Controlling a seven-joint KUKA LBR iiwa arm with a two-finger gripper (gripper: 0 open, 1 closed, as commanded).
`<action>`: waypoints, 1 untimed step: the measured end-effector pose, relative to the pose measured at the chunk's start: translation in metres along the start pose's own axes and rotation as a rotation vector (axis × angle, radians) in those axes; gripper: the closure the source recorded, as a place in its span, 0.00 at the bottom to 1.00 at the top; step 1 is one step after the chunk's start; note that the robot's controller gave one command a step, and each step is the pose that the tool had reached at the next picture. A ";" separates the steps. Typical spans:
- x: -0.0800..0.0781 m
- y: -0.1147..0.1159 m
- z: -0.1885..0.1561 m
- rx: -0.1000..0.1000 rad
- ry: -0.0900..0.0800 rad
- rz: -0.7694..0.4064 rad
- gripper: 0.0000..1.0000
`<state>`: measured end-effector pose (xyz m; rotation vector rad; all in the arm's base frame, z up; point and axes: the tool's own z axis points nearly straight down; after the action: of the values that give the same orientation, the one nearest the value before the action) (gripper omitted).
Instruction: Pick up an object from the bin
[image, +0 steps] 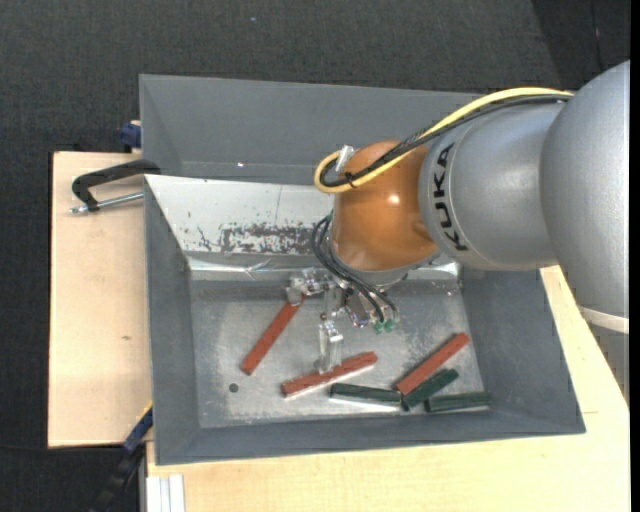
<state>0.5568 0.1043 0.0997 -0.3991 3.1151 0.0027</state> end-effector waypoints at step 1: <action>-0.046 0.016 0.029 0.000 -0.005 -0.089 1.00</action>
Offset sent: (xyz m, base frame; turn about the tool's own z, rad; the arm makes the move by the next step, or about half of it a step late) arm 0.0000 0.0000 0.0000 0.0000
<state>0.5976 0.1319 0.0711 -0.5363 3.0896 0.0037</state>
